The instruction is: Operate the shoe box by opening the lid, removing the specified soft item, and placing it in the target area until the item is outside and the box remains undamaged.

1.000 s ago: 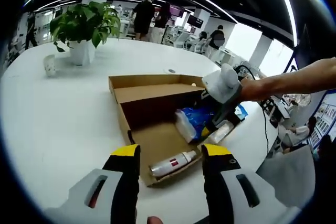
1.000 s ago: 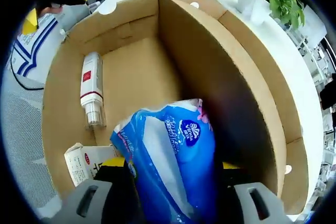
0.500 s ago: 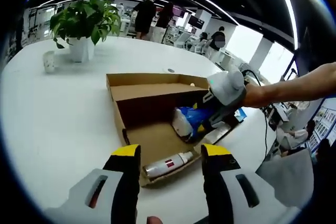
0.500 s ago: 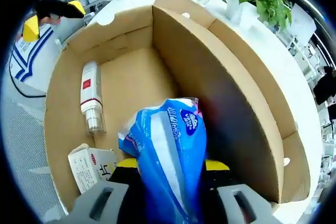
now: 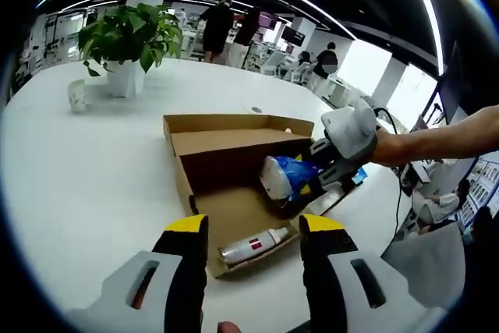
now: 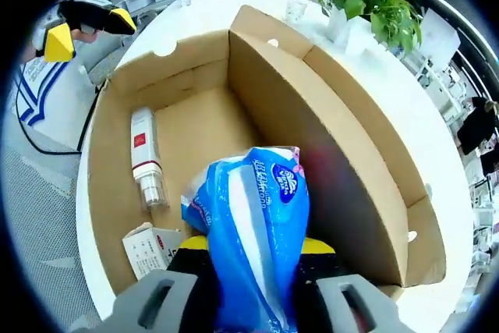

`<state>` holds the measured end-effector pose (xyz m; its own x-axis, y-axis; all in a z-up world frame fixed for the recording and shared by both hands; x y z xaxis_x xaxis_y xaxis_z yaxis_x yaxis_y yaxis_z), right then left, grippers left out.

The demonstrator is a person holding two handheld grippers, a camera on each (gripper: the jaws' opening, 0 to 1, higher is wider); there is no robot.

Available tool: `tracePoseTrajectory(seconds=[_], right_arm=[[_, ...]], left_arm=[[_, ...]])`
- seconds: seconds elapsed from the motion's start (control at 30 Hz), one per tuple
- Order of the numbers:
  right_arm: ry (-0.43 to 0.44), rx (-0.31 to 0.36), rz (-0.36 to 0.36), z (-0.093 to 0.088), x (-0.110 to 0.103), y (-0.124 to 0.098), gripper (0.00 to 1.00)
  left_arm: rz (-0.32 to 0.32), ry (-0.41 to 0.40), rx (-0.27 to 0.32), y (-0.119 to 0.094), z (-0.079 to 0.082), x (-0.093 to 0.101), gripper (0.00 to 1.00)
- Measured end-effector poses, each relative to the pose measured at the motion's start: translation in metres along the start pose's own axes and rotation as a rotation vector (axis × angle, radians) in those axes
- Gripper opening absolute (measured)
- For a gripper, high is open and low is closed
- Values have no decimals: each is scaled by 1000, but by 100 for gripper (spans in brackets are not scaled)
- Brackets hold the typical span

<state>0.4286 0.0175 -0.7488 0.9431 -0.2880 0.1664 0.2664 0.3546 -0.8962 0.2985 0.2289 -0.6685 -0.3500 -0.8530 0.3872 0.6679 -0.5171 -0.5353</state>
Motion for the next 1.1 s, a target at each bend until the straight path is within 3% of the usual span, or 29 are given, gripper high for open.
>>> tracePoseTrajectory(seconds=[0.73, 1.1], right_arm=[[-14, 106, -41, 22, 7, -34, 32], [-53, 124, -51, 26, 4, -51, 32]], left_arm=[[-28, 46, -25, 1, 3, 11, 52], [-36, 54, -20, 0, 8, 17, 52]])
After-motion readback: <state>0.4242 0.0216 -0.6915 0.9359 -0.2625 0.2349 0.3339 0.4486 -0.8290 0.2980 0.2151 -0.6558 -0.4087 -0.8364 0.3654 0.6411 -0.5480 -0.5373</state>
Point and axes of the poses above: the point that each gripper's makers call its tool centre point, and the gripper's own axes: y roughly forward along the fingers, x roughly to its right, z roughly out of its top, the point moved 8 cm from there along -y, roughly backward along the fingers, and after that the axes turned 4 degrees about -z, right-handed, at the moved point
